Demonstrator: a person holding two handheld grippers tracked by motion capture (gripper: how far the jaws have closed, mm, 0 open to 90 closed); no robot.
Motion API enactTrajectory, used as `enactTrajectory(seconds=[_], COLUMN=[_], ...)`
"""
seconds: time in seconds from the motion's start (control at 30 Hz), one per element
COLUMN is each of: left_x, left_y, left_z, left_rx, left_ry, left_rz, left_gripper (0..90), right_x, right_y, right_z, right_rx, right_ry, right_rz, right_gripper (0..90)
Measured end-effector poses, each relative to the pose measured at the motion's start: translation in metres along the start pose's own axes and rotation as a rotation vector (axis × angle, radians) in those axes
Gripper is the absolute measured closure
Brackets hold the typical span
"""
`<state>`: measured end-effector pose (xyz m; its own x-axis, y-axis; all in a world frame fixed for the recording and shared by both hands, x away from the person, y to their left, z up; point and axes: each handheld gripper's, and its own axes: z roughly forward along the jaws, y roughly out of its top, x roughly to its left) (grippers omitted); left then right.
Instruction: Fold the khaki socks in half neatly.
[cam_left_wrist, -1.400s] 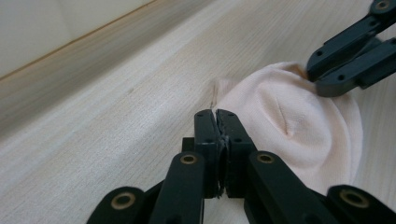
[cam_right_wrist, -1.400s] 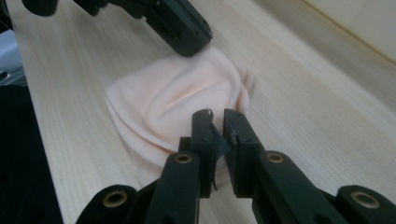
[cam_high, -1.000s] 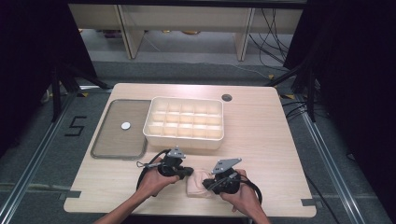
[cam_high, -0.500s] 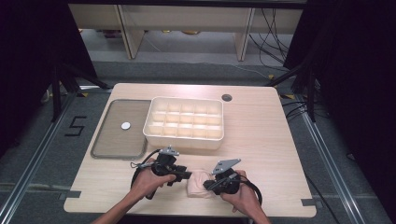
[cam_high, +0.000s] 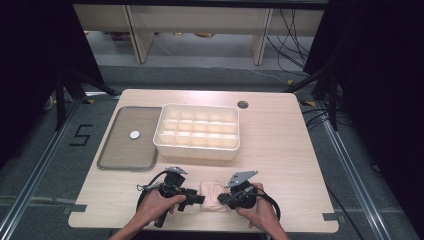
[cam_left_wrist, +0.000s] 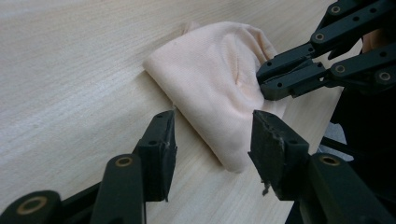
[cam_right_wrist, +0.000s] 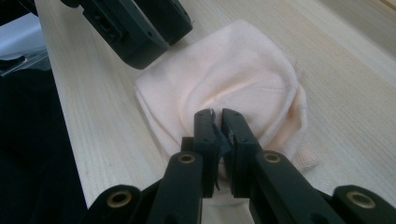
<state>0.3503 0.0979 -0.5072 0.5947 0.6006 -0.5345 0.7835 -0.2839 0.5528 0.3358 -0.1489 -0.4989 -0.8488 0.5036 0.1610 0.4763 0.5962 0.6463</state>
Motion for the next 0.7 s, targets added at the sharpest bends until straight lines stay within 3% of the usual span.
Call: enactTrajectory(seconds=[0.03, 0.13, 0.27, 0.33, 0.37, 0.47, 0.57, 0.7], left_x=[-0.001, 0.000, -0.006, -0.006, -0.008, -0.007, -0.006, -0.008], left_y=[0.001, 0.000, 0.001, 0.000, 0.001, 0.000, -0.002, -0.001], left_z=[-0.001, 0.004, 0.008, 0.010, 0.009, 0.009, 0.011, 0.011], left_rx=[0.031, 0.027, 0.041, 0.024, 0.035, 0.031, 0.014, 0.016], left_ry=[0.017, 0.002, 0.032, 0.016, 0.049, 0.063, 0.058, 0.062], left_rz=[-0.001, -0.003, 0.018, 0.026, 0.037, 0.046, 0.064, 0.097], left_gripper=[49.8, 50.8, 54.4, 57.0, 58.4, 66.6, 74.1, 82.0], right_x=[0.000, 0.000, 0.000, 0.000, 0.000, 0.001, -0.001, 0.000], right_y=[0.000, 0.000, 0.000, 0.000, 0.000, 0.000, 0.000, 0.000], right_z=[0.000, 0.000, 0.000, 0.000, 0.000, 0.000, -0.001, -0.003], right_rx=[0.000, -0.001, -0.001, 0.001, -0.001, -0.001, 0.007, 0.004], right_ry=[0.000, 0.000, 0.000, -0.004, 0.001, -0.004, 0.001, -0.006], right_rz=[0.000, -0.001, -0.001, 0.011, -0.001, 0.015, -0.008, 0.020], right_gripper=[85.2, 85.2, 85.2, 85.2, 85.2, 85.1, 84.9, 83.7])
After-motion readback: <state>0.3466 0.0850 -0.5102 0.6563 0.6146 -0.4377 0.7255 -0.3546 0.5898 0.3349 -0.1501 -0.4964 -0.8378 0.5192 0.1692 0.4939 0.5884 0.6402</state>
